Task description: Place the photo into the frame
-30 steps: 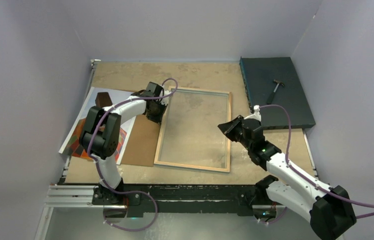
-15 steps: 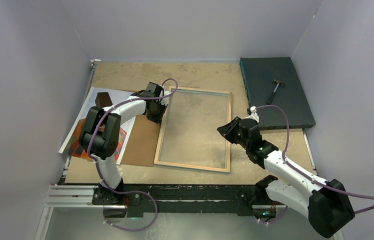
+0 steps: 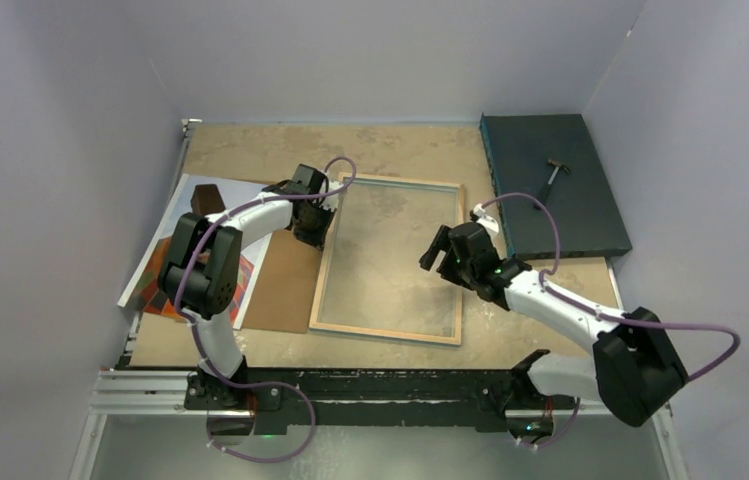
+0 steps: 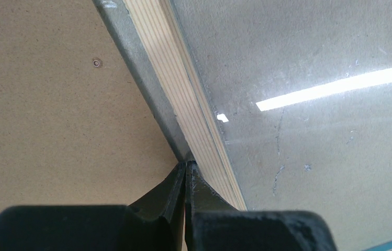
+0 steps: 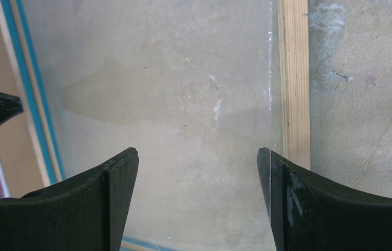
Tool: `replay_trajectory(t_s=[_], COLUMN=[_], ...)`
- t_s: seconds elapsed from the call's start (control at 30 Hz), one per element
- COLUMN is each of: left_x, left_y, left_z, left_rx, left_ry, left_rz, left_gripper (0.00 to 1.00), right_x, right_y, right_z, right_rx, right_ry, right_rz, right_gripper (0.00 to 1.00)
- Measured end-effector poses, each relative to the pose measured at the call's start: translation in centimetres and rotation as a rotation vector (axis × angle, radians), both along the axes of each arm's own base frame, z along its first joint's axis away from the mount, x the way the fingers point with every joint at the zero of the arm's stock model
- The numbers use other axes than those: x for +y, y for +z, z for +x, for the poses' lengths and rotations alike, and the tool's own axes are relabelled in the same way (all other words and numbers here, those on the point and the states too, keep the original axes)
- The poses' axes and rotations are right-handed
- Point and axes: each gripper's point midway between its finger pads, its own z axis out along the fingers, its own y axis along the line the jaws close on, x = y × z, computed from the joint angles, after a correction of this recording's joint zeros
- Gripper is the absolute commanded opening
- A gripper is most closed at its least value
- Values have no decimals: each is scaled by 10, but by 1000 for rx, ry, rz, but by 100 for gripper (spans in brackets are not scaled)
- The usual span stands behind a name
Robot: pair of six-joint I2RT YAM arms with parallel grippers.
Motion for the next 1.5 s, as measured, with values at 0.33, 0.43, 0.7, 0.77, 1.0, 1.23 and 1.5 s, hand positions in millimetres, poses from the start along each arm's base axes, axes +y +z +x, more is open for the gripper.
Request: replay_trajectory(t_s=[0.33, 0.43, 0.7, 0.77, 1.0, 1.23, 1.5], left_x=[0, 0, 0, 0, 0, 0, 2], left_y=[2, 1, 1, 1, 1, 1, 1], left_z=[0, -1, -2, -2, -2, -2, -1], left_rx=[-4, -3, 0, 0, -1, -1, 1], left_ry=[-1, -2, -2, -2, -2, -2, 2], left_rz=[-3, -3, -3, -2, -3, -3, -8], left_gripper=[0, 0, 0, 0, 0, 0, 0], right_x=[2, 1, -3, -4, -7, -5, -5], right_y=[-17, -20, -13, -12, -15, -10, -10], right_z=[0, 0, 4, 4, 3, 6, 6], right_rx=[73, 86, 70, 69, 74, 63, 67], right_ry=[56, 67, 67, 69, 76, 84, 82], right_rz=[-195, -240, -302, -312, -345, -345, -338], right_gripper=[99, 99, 99, 99, 99, 99, 98])
